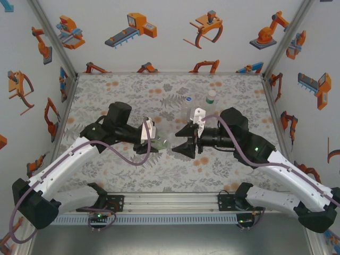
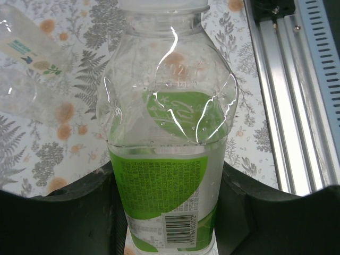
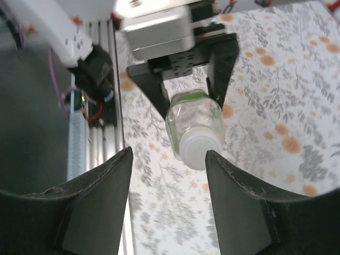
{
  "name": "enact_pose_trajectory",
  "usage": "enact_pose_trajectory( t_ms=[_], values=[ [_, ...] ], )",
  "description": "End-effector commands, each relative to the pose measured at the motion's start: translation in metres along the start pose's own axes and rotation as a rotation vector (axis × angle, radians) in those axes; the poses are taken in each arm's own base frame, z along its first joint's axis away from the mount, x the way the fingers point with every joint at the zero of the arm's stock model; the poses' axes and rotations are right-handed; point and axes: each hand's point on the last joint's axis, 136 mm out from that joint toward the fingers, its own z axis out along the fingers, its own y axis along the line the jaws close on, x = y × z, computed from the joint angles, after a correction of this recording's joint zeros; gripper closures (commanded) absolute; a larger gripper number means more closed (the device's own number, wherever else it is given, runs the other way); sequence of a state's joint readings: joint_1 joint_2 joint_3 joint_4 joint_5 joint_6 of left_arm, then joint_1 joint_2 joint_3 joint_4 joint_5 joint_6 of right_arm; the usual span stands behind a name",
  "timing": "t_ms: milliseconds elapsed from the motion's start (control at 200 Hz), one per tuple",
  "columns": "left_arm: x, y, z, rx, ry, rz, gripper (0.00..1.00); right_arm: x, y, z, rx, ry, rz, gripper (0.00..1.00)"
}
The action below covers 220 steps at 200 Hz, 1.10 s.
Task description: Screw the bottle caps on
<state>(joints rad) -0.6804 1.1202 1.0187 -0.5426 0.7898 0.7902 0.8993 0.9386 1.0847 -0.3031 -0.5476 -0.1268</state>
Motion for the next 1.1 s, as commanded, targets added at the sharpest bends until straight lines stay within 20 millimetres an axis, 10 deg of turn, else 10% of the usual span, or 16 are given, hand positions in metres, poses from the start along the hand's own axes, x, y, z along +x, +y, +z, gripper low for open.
enact_pose_trajectory(
  t_ms=[0, 1096],
  values=[
    [-0.018, -0.009, -0.006, 0.047, -0.050, 0.040, 1.00, -0.006, 0.022, -0.006, -0.124, -0.008, -0.285, 0.45],
    [-0.022, -0.015, -0.009, 0.066, -0.061, 0.050, 1.00, -0.007, 0.004, 0.017, -0.108, 0.022, -0.388, 0.63]
  ],
)
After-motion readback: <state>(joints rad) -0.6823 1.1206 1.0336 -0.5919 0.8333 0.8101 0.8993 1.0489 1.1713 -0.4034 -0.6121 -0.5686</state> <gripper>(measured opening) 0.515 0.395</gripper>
